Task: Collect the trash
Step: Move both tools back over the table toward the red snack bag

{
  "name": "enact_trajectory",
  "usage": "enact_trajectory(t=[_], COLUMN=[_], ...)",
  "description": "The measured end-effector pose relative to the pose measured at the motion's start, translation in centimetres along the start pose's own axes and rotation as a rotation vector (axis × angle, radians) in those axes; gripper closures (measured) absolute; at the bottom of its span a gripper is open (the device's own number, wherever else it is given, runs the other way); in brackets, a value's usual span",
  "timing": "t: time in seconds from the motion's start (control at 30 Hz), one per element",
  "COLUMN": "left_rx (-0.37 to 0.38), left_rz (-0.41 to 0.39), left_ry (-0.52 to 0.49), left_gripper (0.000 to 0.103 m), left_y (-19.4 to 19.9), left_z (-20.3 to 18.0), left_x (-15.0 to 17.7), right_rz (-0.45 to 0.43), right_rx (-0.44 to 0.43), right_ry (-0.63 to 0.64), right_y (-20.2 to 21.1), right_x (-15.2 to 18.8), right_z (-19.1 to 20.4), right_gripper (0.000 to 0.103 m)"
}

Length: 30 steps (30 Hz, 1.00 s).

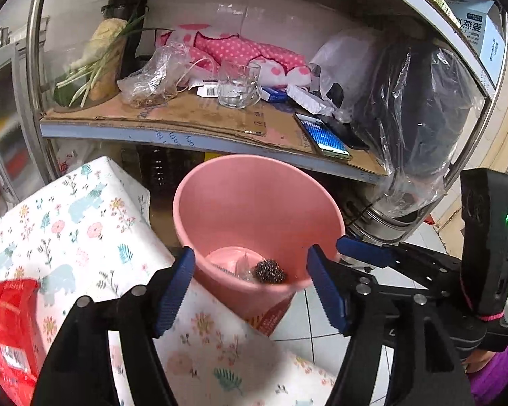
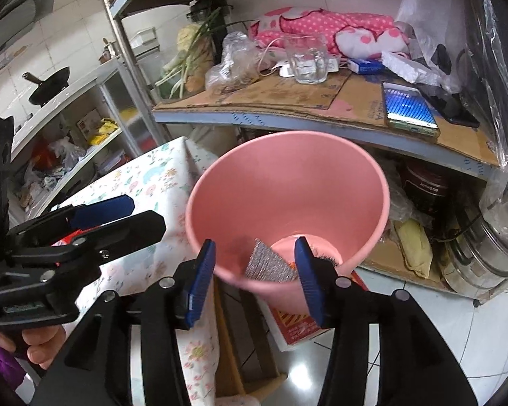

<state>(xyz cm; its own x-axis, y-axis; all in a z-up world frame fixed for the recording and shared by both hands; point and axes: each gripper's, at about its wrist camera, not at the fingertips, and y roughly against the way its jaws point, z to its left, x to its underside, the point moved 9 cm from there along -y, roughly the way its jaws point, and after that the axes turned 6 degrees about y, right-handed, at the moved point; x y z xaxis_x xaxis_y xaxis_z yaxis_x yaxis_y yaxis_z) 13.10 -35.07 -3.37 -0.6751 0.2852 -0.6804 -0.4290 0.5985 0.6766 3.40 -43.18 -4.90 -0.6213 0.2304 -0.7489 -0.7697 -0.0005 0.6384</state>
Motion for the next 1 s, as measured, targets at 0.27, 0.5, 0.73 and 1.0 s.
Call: enact_trajectory(t=[0.27,0.5,0.73,1.0], left_rx=[-0.041,-0.075,-0.134,-0.194], left_rz=[-0.006,-0.001,-0.017,-0.038], left_ry=[0.0,0.034,0.087,0.157], left_gripper=[0.034,0.034,0.034,0.034], left_y=[3.3,6.4,10.2,14.9], left_z=[1.1,3.5,7.2,11.7], left_x=[1.7,3.6,6.2,8.9], right_rz=[0.017,0.042,0.078,0.09], right_rx=[-0.029,-0.085,-0.151,-0.219], right_ry=[0.046,0.109,0.181,0.25], right_y=[1.4,1.6,0.9,0.3], right_x=[1.0,1.6,2.5,2.8], right_z=[3.0,7.3,12.0,17.3], right_gripper=[0.054,0.054,0.054,0.054])
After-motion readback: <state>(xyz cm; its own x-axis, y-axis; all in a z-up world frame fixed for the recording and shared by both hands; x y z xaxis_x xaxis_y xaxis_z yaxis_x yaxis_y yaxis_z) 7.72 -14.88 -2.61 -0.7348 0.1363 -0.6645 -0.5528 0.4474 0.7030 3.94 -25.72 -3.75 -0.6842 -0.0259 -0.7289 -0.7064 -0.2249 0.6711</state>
